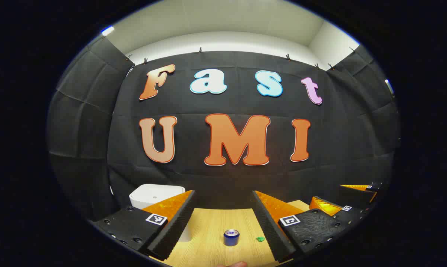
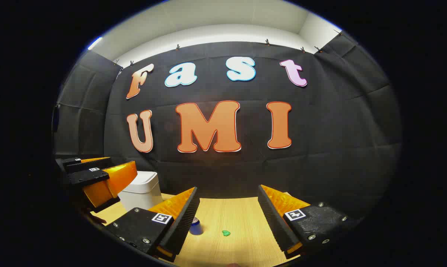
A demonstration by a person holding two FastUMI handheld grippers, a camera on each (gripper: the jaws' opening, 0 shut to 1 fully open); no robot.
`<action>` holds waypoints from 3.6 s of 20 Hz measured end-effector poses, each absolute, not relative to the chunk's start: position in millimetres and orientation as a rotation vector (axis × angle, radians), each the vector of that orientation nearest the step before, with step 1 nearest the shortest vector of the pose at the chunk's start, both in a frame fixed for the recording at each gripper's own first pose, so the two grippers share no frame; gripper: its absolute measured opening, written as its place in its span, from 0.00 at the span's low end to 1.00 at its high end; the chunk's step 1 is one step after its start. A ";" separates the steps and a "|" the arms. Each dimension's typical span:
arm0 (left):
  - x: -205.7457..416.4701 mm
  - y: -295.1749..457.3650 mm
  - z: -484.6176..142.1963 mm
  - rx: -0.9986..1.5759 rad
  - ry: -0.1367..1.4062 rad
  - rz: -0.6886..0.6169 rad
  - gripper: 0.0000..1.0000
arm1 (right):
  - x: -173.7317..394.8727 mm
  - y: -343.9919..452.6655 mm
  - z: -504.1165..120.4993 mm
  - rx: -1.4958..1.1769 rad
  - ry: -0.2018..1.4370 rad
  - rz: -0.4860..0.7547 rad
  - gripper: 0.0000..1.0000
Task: Press the lid of the desktop garbage bin to open it, pick up the crumpled paper on the desktop and throw it into the bin, then pick up the pop can on the desktop and drop it into the bin, and finally close the garbage bin lid.
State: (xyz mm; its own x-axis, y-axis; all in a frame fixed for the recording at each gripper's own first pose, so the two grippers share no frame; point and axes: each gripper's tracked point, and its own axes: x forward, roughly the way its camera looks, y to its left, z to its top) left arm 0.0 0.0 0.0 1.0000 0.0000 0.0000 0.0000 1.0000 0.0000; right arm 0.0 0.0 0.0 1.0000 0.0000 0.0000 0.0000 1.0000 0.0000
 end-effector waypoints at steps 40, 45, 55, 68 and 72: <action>37.5 23.7 -19.4 -0.016 0.027 -0.014 0.94 | 33.1 1.9 -7.9 -0.033 0.026 -0.010 0.94; 37.9 28.2 -19.2 -0.009 0.024 -0.011 0.92 | 30.6 2.6 -10.6 -0.038 0.038 -0.009 0.94; 50.7 53.7 -7.0 0.039 0.009 0.024 0.55 | 29.0 4.0 -10.9 -0.042 0.036 -0.007 0.94; 102.3 179.8 2.3 0.069 0.050 0.232 0.00 | 37.8 5.0 -18.8 -0.043 0.053 -0.002 0.95; 130.2 215.9 -10.2 0.040 0.077 0.253 0.00 | 41.9 0.1 -23.5 -0.055 0.066 -0.011 0.95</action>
State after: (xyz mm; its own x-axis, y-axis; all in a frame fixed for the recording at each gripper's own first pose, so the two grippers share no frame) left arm 130.2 215.9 -10.2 0.9652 0.2515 -0.0715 -0.2484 0.9674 0.0489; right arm 41.9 0.1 -23.5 0.9977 -0.0133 -0.0657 0.0096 0.9984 -0.0551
